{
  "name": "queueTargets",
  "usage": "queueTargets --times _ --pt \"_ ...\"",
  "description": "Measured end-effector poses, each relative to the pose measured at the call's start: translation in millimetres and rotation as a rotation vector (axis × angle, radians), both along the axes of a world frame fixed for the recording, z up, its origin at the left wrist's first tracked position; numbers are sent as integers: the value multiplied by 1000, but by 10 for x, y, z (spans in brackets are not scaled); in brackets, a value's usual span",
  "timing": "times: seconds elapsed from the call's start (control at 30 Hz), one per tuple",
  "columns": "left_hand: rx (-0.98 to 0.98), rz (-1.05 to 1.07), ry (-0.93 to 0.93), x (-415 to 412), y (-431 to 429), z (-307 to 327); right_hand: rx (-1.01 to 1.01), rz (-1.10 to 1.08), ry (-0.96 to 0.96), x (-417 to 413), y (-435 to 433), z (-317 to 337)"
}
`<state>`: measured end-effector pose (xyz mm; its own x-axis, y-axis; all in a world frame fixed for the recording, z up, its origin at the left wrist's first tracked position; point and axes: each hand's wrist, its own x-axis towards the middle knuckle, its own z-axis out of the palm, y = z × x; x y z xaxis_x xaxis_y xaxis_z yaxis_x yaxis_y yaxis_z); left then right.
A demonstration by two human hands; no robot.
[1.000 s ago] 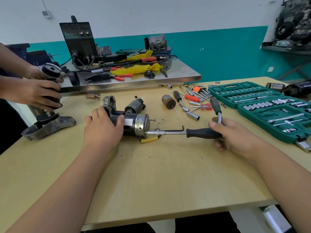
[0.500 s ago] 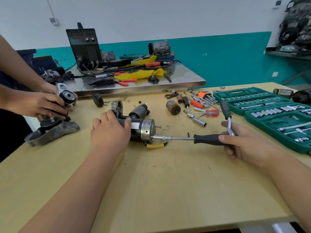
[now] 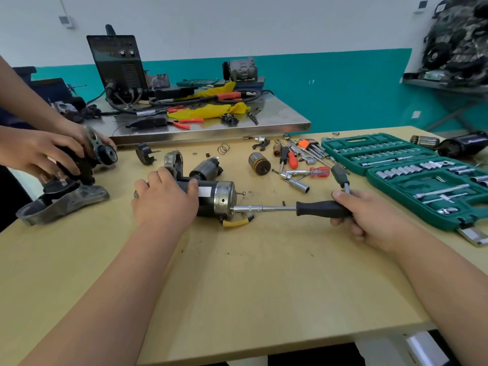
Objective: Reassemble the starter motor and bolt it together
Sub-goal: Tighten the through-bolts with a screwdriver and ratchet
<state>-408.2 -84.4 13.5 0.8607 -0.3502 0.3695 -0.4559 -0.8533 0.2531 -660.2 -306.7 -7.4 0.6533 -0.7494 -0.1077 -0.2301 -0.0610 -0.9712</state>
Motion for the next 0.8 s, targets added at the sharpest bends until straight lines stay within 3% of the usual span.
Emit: queueTargets --times 0.2,0.37,0.53,0.67,0.8 --pt "-7 -12 3 -58 -15 -6 247 127 -124 -96 -41 62" --pt "-24 -15 -22 -103 -3 -32 -14 -2 7 -66 -8 25" --pt "-13 -8 -25 -97 -4 -37 176 139 -138 -132 -12 53" --pt "-9 -4 -28 -95 -17 -41 -120 14 83 -71 -42 16" --pt "-6 -4 -34 -90 -29 -48 121 170 -107 -157 -61 36"
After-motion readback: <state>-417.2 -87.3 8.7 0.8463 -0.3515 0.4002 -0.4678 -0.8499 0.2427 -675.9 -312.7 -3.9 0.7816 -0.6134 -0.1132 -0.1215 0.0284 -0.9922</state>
